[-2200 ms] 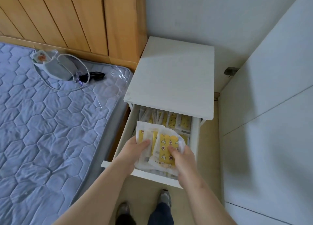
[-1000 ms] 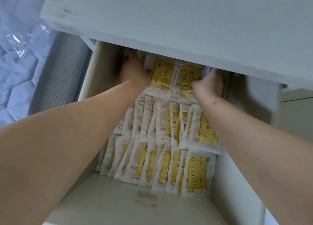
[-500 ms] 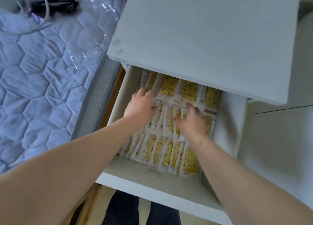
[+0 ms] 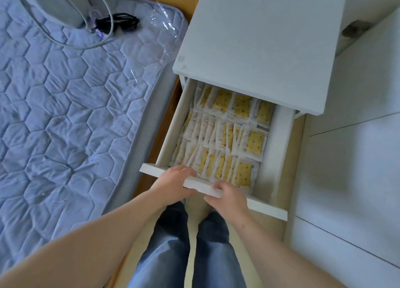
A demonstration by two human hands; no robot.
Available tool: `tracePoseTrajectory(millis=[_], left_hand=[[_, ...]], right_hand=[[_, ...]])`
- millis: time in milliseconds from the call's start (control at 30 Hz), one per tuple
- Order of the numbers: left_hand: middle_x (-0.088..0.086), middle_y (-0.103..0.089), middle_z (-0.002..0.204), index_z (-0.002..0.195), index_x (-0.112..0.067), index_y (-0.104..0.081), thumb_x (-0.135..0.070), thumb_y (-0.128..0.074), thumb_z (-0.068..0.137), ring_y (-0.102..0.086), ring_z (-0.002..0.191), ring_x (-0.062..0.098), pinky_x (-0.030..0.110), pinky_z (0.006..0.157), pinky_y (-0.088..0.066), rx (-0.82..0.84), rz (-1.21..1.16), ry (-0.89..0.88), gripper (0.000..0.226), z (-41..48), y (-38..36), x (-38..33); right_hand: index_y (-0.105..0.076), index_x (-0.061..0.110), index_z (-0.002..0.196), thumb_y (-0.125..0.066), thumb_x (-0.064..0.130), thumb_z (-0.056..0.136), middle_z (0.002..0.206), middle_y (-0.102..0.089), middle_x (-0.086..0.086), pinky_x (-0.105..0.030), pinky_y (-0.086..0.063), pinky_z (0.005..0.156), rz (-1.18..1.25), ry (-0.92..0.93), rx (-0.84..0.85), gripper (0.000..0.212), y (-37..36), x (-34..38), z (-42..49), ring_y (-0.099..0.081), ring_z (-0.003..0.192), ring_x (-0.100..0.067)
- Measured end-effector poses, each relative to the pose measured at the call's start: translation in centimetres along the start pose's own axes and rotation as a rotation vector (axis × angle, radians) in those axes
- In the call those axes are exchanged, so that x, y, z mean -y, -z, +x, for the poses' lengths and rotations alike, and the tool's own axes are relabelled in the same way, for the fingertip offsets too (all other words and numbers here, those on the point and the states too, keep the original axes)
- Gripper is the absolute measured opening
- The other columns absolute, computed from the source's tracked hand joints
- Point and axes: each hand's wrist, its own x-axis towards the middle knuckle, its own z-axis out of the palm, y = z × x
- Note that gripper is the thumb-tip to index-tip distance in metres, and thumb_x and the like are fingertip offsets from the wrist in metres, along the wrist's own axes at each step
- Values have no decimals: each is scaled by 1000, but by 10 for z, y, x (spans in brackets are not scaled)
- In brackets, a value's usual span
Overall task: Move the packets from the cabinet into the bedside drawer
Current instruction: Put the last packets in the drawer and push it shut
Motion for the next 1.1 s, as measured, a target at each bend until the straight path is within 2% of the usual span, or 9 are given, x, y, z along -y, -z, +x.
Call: tracePoseTrajectory(millis=[133,267,367,400,467,567,867,1000,1100], left_hand=[[-8,-40,145,136,-29,-43,-27,-63,86,-32,135,13,31,113,-21,2,194,-77,54,-23,-5,5],[-8,-45,141,138,-30,-41,-21,-52,95,-38,131,14,28,110,-28,-190,337,-127,45,-25,-14,-3],[-5,-48,138,138,-27,-42,-22,-51,97,-42,127,16,27,107,-32,-226,463,-203,42,-26,-23,-1],[-4,-48,137,137,-26,-43,-22,-51,96,-43,127,16,28,106,-34,-214,496,-220,42,-27,-25,2],[-2,-52,134,135,-24,-46,-20,-55,94,-47,123,18,29,101,-39,-210,548,-246,42,-26,-25,8],[1,-56,130,132,-21,-51,-17,-63,89,-52,117,19,30,95,-45,-205,582,-259,44,-21,-19,13],[-1,-46,137,137,-23,-42,-16,-53,95,-42,127,18,29,99,-40,-237,611,-306,44,14,7,-13],[-2,-37,145,140,-28,-38,-25,-56,94,-28,136,20,31,106,-33,-351,595,-292,50,33,27,-27],[3,-16,155,146,-33,-22,-36,-67,84,-7,145,28,42,116,-17,-443,649,-271,77,43,50,-31]], right_hand=[[-47,25,133,-57,19,88,130,-55,6,-31,-34,101,-191,92,-101,46,-6,4,-23,-47,122,-19],[-49,20,130,-50,4,89,123,-58,1,-33,-37,96,-475,232,-175,44,-3,-13,-33,-50,115,-25],[-70,18,96,-84,6,54,84,-70,2,-32,-52,66,-564,335,-272,45,-7,-25,-33,-65,77,-21],[-72,19,85,-90,7,40,74,-69,5,-29,-52,57,-590,350,-299,50,-9,-27,-32,-65,67,-18],[-72,20,80,-92,9,32,70,-68,7,-27,-52,52,-611,381,-317,53,-14,-26,-31,-64,62,-16],[-73,20,80,-93,10,32,71,-69,6,-28,-53,53,-602,405,-330,53,-15,-23,-26,-65,63,-16],[-73,15,85,-88,0,44,77,-69,1,-33,-53,57,-509,336,-453,47,14,-25,-4,-65,68,-24],[-62,10,118,-64,0,81,113,-64,-8,-39,-46,85,-464,343,-437,39,40,-18,10,-58,104,-31],[-51,16,131,-72,18,79,133,-53,-9,-42,-42,96,-554,328,-498,57,58,-9,26,-52,118,-31]])
